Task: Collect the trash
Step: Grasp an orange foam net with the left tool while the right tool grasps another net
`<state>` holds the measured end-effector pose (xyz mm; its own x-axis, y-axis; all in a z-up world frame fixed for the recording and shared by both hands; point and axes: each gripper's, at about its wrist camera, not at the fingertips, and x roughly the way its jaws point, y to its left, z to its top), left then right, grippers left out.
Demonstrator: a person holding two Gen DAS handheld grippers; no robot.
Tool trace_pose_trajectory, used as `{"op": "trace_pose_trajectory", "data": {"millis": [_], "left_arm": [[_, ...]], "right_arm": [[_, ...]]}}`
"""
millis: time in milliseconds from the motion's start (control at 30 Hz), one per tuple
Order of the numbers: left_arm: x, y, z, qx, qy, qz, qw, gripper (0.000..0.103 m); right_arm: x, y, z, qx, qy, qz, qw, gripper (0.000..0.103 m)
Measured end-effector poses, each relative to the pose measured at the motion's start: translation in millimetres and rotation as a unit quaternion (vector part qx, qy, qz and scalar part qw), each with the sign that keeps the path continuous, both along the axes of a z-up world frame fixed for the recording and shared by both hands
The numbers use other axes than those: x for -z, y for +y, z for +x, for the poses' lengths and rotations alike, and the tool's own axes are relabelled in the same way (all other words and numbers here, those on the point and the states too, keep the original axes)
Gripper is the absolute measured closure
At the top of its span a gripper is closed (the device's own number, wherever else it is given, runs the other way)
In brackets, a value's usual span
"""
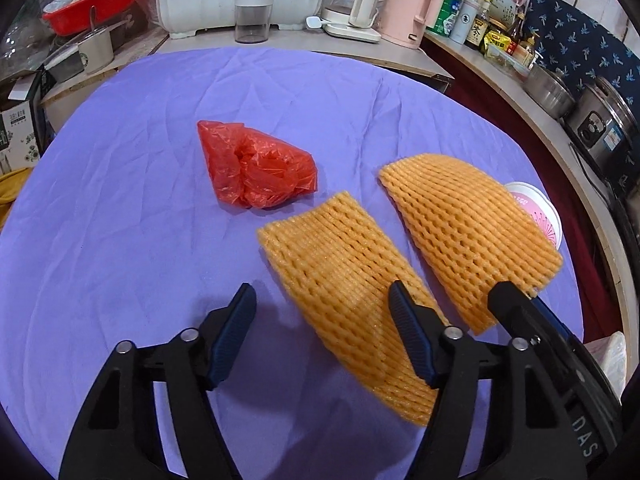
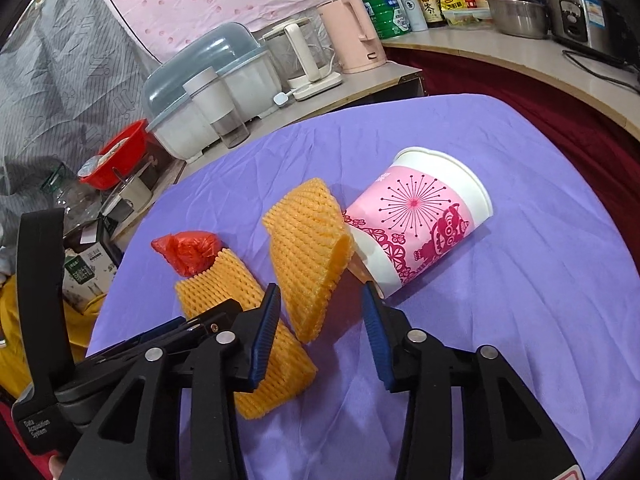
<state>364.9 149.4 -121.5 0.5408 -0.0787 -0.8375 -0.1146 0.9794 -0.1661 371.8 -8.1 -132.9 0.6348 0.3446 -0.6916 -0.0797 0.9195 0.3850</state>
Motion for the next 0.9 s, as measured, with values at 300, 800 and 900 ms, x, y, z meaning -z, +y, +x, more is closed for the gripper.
{"op": "trace_pose_trajectory", "data": {"millis": [300,800,900], "left_arm": [[-5.1,-6.8,-3.1,0.018,-0.008,0.002,0.9998,0.084],[-75.3,-28.3,-54.8,0.049,-0.073,0.008,0.9961,0.094],[-90.3,-39.3,-71.7,0.06,-0.087,0.011,0.9944,0.094]], "right_arm": [[-5.6,5.2,2.7,-0.006,-0.011,0.001,1.0,0.093],[-87.0,-35.1,-58.1,0.024,-0.096,0.007,0.995,0.093],[-103.8,-47.3,-75.5,0.035,-0.114,0.009,0.993,0.093]]}}
